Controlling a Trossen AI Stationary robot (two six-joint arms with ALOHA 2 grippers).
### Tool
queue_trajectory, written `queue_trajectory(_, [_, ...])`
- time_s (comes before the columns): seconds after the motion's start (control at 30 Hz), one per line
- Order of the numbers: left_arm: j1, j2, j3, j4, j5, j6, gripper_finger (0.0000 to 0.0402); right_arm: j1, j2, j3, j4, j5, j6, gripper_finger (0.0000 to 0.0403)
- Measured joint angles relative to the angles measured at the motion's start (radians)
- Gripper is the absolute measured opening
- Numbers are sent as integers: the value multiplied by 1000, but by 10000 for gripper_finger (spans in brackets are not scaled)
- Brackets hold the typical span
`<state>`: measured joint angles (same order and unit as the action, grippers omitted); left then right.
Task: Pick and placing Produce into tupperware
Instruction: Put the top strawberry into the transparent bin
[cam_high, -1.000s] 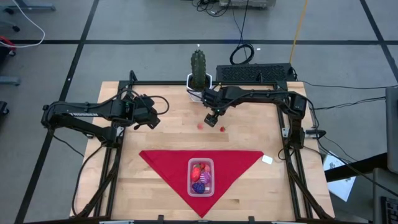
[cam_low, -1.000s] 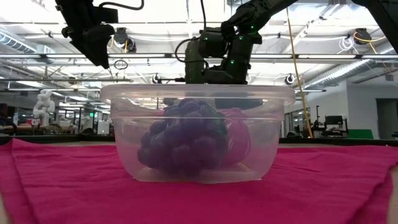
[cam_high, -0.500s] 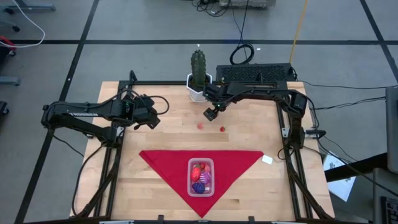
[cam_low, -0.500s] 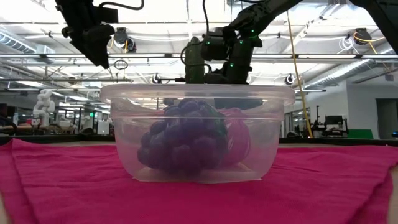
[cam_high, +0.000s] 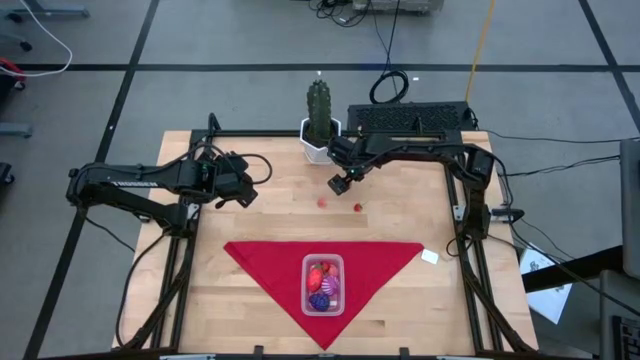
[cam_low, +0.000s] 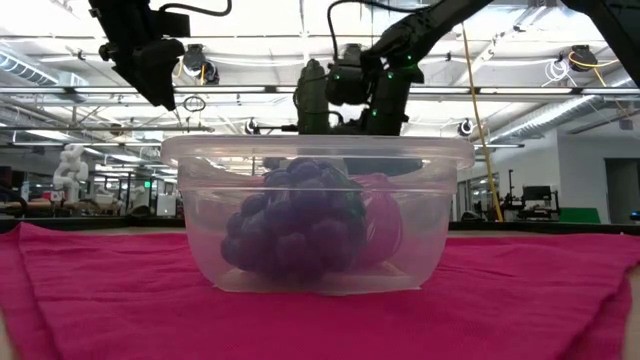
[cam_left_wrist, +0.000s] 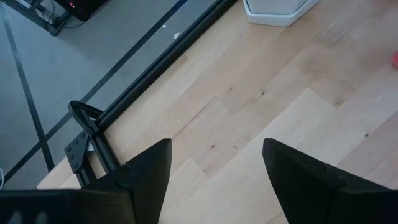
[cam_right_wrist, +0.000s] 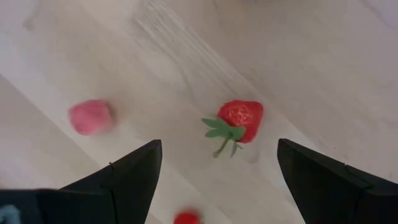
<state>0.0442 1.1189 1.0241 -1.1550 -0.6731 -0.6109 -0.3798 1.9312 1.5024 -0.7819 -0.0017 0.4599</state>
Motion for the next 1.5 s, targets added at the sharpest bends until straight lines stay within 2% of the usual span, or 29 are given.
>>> queue_trajectory(0.3, [0, 0, 0, 0, 1, 0, 257, -20, 0, -109, 139, -4, 22, 311])
queue_trajectory(1.5, [0, 0, 0, 1, 18, -12, 258, -46, 46, -123, 236, -27, -36, 311])
